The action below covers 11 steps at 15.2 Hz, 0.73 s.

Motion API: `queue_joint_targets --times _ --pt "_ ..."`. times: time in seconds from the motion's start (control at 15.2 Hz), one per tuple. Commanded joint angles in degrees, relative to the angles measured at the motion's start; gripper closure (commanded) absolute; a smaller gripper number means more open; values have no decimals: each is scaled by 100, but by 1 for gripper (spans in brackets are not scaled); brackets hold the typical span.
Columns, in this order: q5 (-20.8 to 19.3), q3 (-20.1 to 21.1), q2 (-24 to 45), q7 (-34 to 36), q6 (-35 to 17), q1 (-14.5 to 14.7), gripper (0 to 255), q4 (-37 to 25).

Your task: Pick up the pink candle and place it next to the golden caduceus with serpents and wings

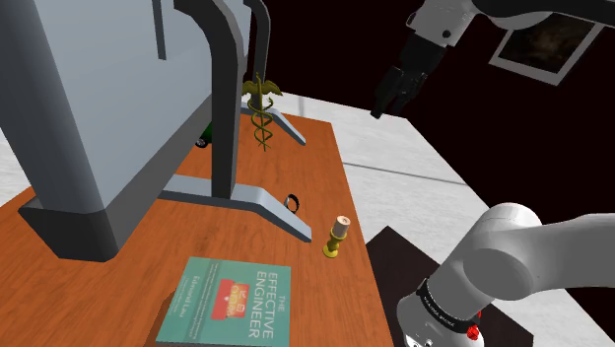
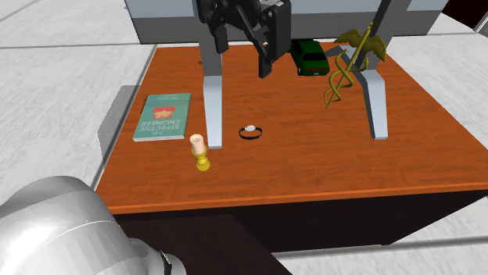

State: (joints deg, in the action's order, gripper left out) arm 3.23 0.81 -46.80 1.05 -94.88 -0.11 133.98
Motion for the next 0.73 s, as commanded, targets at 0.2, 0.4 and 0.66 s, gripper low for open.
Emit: queue_joint_targets --times 0.2,0.4,0.66 --pt "88 241 -283 176 -345 80 0 636" --pt "203 498 -523 361 -691 189 0 1231" --pt "403 877 -763 627 -1166 380 0 1964"
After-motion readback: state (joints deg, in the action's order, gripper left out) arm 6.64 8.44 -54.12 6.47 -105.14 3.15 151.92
